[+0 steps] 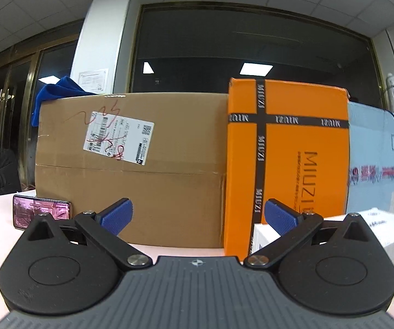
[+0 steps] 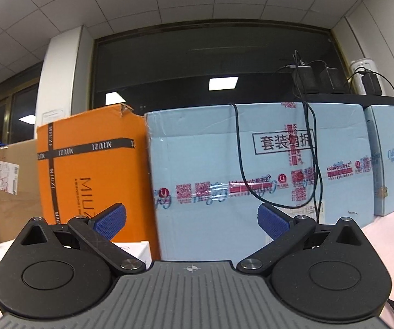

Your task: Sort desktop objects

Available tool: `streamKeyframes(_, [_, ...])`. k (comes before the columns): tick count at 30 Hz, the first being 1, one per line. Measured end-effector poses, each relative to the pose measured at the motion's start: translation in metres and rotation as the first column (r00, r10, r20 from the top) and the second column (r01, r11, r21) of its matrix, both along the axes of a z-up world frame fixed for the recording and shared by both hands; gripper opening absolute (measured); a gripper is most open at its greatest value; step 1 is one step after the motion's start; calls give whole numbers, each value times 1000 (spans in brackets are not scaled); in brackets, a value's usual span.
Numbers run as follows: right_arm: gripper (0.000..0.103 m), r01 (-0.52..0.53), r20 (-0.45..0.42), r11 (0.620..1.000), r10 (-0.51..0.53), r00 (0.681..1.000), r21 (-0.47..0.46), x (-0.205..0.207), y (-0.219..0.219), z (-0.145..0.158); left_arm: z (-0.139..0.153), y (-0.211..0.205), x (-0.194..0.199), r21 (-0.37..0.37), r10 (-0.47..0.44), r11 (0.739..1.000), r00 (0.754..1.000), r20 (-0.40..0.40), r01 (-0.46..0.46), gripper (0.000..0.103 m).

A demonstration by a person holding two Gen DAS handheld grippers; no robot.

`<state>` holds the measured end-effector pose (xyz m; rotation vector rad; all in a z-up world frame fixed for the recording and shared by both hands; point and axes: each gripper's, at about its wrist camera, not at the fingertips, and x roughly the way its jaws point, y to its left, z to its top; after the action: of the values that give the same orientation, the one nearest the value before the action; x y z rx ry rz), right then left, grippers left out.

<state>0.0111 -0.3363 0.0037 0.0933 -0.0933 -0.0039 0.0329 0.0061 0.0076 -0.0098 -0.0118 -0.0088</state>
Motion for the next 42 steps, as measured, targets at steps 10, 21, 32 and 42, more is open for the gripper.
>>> streamKeyframes(10, [103,-6,-45,997,3,999,-78,5,11,-1,-3,-4,1,15,-23,1000,999,-27,23,103])
streamKeyframes(21, [103,7,-46,998,-10,999,-55,7,9,-2,-4,-5,1,16,-21,1000,999,-29,22,103])
streamKeyframes(32, [103,35,-35,999,-35,999,-10,3,2,-2,-4,-3,-2,13,-6,1000,1000,-14,6,103])
streamKeyframes(42, [103,32,-30,999,-30,999,38,0,-7,-3,-3,-4,0,16,-5,1000,1000,-22,5,103])
